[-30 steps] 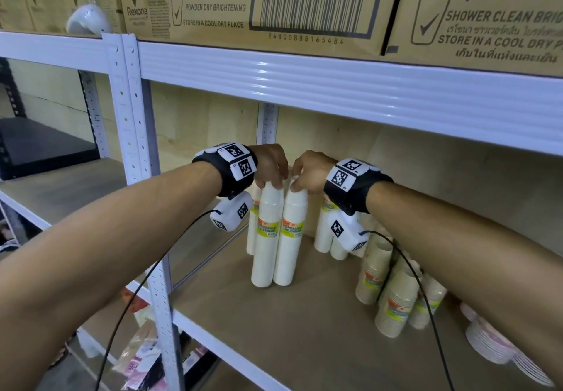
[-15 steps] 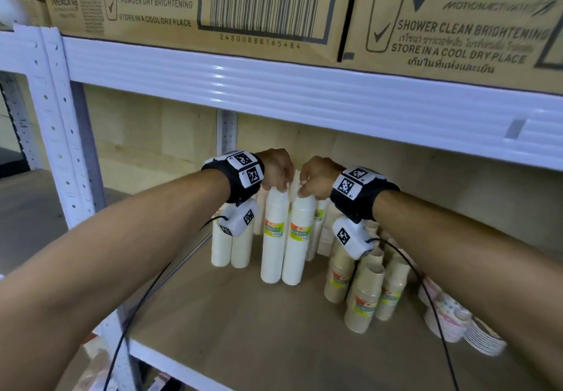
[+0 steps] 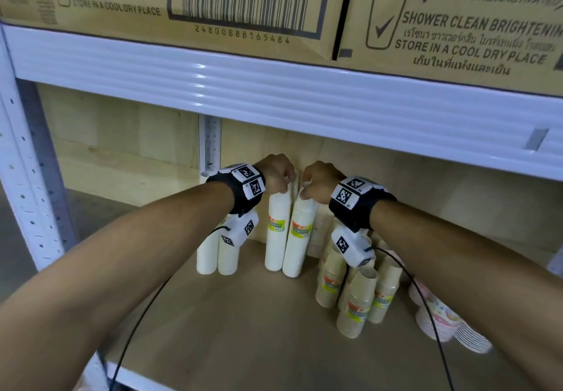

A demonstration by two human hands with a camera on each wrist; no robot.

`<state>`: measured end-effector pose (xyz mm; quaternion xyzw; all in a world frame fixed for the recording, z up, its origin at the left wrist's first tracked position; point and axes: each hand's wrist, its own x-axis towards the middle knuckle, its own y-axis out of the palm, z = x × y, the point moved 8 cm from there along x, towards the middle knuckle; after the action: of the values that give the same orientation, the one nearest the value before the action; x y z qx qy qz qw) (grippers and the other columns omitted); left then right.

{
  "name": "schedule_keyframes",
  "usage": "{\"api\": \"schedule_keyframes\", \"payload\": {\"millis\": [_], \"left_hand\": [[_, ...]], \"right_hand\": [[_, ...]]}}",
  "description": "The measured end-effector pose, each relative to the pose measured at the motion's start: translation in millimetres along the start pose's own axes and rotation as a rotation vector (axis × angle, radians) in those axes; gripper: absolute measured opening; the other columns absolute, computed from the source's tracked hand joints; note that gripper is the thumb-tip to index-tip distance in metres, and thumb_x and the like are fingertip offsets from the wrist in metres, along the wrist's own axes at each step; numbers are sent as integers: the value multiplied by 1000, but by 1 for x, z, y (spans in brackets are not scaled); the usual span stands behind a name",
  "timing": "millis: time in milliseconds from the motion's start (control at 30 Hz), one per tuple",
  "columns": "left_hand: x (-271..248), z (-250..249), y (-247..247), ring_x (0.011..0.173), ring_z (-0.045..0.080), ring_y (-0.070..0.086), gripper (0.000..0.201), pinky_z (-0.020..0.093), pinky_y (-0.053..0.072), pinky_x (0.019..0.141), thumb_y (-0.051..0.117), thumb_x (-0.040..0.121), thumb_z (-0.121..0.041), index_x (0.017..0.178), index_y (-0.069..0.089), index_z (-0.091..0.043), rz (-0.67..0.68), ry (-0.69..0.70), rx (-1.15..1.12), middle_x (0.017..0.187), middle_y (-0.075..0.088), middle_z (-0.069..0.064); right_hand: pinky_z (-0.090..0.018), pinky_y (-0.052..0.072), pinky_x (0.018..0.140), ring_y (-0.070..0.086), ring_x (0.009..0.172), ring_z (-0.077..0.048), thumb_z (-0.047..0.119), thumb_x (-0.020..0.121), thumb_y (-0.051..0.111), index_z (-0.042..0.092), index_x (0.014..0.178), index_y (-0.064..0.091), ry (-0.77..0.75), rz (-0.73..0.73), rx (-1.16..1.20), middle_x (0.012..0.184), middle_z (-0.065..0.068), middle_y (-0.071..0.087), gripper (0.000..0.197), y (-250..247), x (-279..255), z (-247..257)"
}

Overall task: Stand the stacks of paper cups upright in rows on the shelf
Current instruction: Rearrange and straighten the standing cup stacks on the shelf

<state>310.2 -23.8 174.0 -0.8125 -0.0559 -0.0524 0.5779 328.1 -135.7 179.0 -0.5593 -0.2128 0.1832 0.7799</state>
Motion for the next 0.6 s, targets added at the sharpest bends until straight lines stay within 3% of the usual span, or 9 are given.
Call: {"api": "schedule_keyframes", "payload": {"millis": [400, 600], "left_hand": [[17, 3, 9, 121, 21, 55, 37, 21, 42, 85, 66, 88, -8, 125, 63, -11, -39, 8, -50, 135, 56, 6], [16, 4, 8, 119, 21, 55, 38, 20, 41, 83, 66, 88, -9, 126, 62, -12, -60, 6, -61, 134, 55, 6]], "right_hand": [[-26, 46, 80, 60, 111, -25, 18, 84, 72, 11, 121, 62, -12, -44, -3, 126, -8, 60, 39, 5, 9, -7], [-25, 46, 76, 62, 107, -26, 18, 84, 72, 9, 117, 65, 9, -47, -16, 121, -10, 63, 35, 4, 12, -7]]}}
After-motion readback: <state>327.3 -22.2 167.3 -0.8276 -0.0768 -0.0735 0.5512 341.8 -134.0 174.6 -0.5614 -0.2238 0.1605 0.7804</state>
